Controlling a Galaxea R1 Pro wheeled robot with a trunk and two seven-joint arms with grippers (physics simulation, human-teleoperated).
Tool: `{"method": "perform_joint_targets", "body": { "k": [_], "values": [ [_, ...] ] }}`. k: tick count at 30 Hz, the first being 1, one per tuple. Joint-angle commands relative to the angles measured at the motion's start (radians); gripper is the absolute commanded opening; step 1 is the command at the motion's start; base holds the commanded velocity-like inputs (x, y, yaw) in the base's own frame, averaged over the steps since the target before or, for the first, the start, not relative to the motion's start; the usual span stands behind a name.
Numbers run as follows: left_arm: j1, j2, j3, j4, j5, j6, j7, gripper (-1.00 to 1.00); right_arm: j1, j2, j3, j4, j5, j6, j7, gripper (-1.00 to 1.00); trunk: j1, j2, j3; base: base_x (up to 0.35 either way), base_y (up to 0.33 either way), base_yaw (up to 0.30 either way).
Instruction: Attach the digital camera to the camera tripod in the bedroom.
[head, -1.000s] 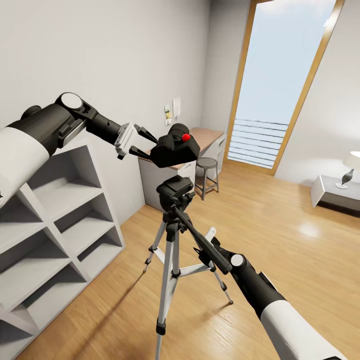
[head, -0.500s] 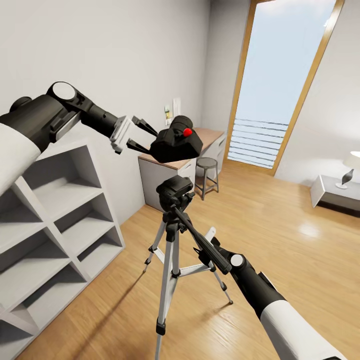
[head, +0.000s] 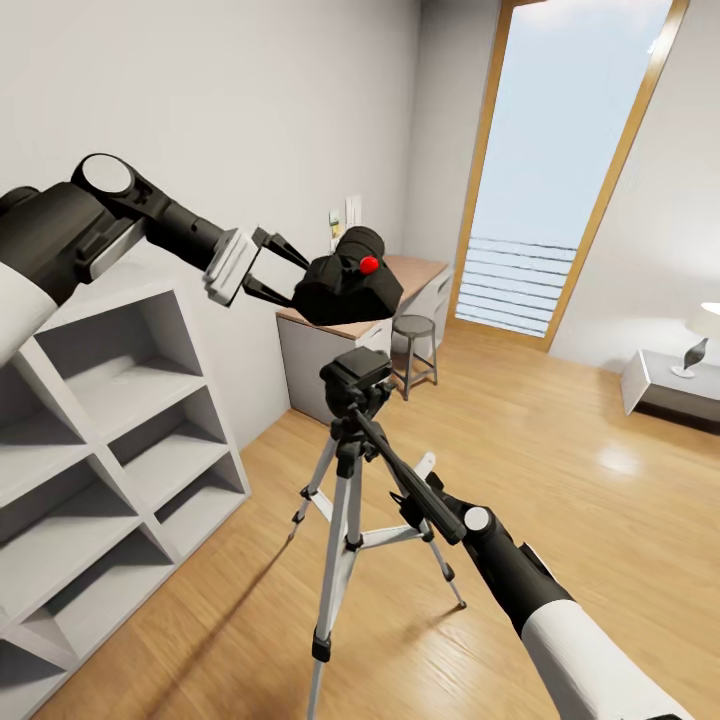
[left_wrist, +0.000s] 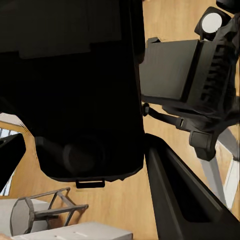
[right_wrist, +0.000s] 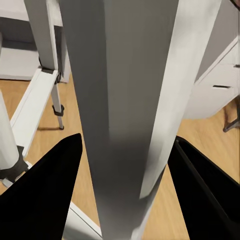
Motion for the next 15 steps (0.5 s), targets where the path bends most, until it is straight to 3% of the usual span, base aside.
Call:
{"method": "perform_joint_targets", "body": {
  "k": [1, 8, 15],
  "values": [
    [-0.003, 0.004, -0.017, -0.003, 0.012, -0.013, 0.002, -1.0, -0.001, 0.002, -0.009, 0.06, -0.037, -0.004, 0.005, -1.0, 0.001, -0.002, -0.002, 0.0, 0.0, 0.0],
    [-0.004, 0.01, -0.054, -0.017, 0.022, -0.014, 0.002, -1.0, -0.001, 0.006, -0.027, 0.06, -0.037, -0.004, 0.005, -1.0, 0.001, -0.002, -0.002, 0.0, 0.0, 0.0],
    [-0.005, 0.026, -0.064, -0.043, 0.026, -0.014, 0.001, -1.0, -0.001, 0.007, -0.033, 0.06, -0.038, -0.004, 0.004, -1.0, 0.001, -0.002, -0.002, 0.0, 0.0, 0.0]
  ]
}}
